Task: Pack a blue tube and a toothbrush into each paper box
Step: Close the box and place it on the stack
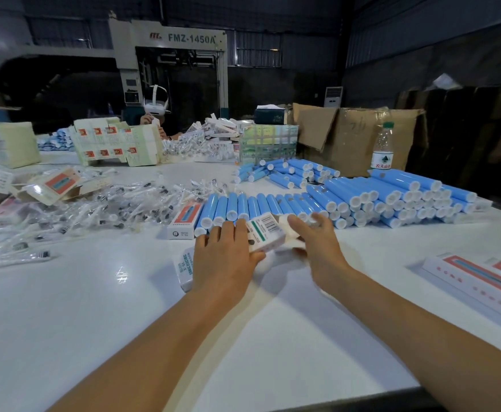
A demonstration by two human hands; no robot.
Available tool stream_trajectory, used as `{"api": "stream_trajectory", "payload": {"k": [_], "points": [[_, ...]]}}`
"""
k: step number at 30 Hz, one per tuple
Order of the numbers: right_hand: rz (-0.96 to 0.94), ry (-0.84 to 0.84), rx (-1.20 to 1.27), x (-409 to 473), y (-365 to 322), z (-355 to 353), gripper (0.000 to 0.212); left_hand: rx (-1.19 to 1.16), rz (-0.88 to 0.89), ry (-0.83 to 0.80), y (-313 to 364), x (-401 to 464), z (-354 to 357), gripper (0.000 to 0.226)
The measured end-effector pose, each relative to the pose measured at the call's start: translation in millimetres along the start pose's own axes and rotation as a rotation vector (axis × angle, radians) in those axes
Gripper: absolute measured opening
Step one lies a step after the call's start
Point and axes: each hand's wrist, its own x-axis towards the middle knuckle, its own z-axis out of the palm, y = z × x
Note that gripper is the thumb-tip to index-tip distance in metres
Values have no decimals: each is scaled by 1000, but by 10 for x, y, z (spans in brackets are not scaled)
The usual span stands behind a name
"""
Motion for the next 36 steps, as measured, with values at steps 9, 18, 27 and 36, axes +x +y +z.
{"api": "stream_trajectory", "payload": {"k": [9,18,27,36], "points": [[37,-164,-25,-62,113,116,13,44,87,-65,81,12,54,64],[-344,-112,-638,-204,171,150,27,53,93,-30,112,-40,62,59],[-11,-246,93,-125,44,50,26,42,86,26,18,-58,19,68],[-130,-215,-59,-149,72,49,27,80,133,21,14,-57,4,70]]}}
